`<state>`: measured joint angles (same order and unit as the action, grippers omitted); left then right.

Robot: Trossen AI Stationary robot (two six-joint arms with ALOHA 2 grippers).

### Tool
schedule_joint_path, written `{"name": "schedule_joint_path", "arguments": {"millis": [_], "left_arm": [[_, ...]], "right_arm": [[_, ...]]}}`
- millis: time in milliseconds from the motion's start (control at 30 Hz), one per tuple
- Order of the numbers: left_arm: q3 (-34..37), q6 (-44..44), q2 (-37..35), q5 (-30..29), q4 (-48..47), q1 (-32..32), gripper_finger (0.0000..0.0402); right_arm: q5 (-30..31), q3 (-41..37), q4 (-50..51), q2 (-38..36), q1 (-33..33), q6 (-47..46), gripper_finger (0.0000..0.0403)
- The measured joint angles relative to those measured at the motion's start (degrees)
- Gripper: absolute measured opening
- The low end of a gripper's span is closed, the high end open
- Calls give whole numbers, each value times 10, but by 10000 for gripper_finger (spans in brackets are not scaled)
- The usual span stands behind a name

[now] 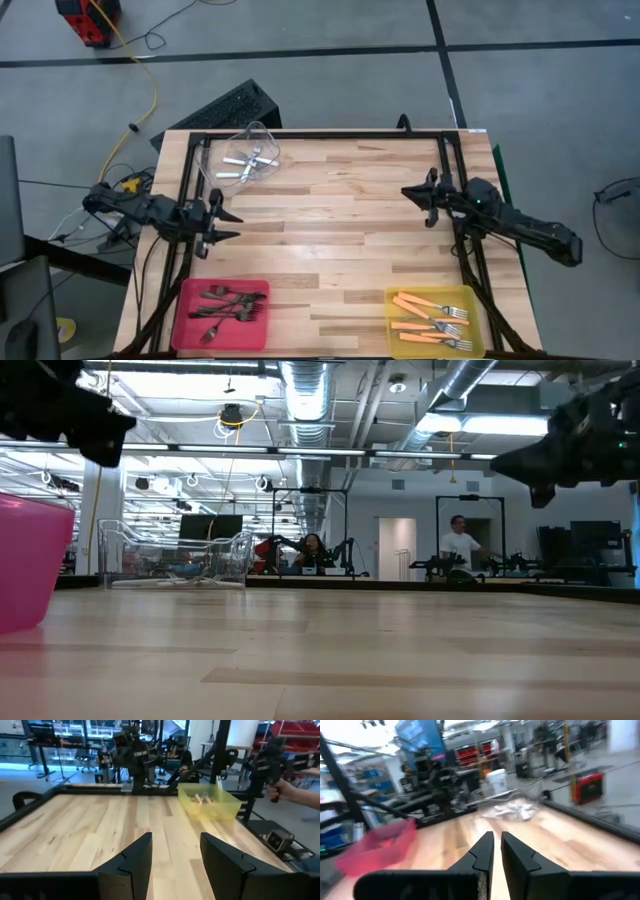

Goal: Sort silverware by color (type)
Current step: Return to Home Position

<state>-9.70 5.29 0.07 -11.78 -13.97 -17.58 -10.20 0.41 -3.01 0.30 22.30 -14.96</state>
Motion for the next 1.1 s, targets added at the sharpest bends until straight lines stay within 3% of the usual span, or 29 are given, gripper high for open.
{"name": "schedule_joint_path", "arguments": {"millis": [133,300,533,667,1100], "left_arm": [[53,5,0,-1,53,0,151],[61,2,-1,17,73,1,151],[60,-25,2,-94,78,1,151],[60,28,2,-157,78,1,151],[59,-58,3,-164,86,1,151]], "right_arm": [[24,0,0,14,-9,37,60],[26,0,0,8,-24,58,60],[27,0,0,8,-33,50,60],[27,-1,0,8,-33,51,60],[27,-1,0,8,-31,61,60]]}}
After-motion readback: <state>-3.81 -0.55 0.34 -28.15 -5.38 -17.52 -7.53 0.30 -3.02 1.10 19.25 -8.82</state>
